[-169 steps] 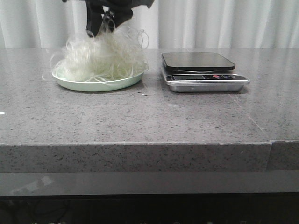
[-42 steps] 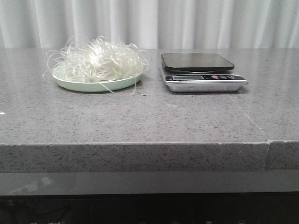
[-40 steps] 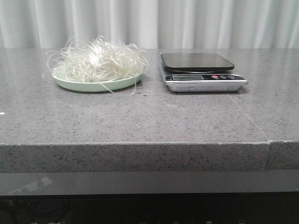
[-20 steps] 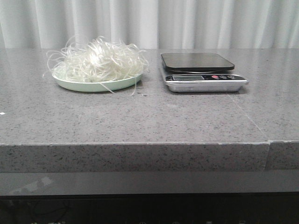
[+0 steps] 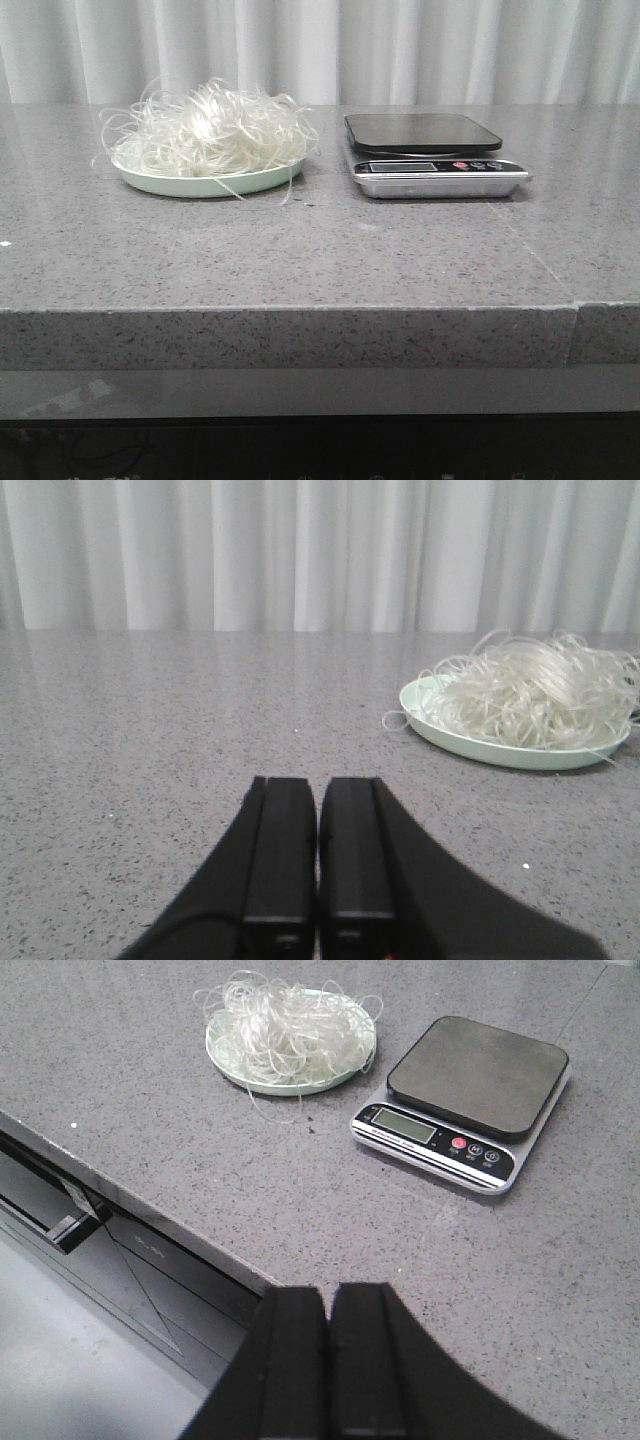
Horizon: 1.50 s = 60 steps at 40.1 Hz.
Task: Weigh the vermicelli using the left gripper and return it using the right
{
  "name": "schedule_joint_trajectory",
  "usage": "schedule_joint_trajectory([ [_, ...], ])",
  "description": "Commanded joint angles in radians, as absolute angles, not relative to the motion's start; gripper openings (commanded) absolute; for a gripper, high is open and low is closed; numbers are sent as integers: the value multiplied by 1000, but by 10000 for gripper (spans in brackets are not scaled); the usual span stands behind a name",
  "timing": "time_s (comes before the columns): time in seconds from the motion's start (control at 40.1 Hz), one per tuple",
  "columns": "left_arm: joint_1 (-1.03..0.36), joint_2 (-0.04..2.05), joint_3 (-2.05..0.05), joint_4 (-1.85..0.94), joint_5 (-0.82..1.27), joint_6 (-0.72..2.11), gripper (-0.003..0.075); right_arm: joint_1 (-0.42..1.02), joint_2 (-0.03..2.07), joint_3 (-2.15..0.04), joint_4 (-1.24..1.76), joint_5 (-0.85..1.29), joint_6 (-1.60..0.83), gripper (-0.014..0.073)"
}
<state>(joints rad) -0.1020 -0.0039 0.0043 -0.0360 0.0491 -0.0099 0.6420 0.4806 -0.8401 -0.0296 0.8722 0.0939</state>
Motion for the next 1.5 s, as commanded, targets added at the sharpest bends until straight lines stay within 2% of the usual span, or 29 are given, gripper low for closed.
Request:
schedule_joint_trajectory([
  [0.0,-97,-27,42,-48,-47,-16,155,638,487,-862,-41,808,90,164],
  [1.197,-97,-27,42,-48,-47,-16,155,630,476,-849,-44,802,90,164],
  [1.347,-97,-27,42,-48,-47,-16,155,489,389,-738,-60,670,90,164],
  [1.471,-97,-27,42,-48,-47,-16,155,331,277,-572,-59,466,90,164],
])
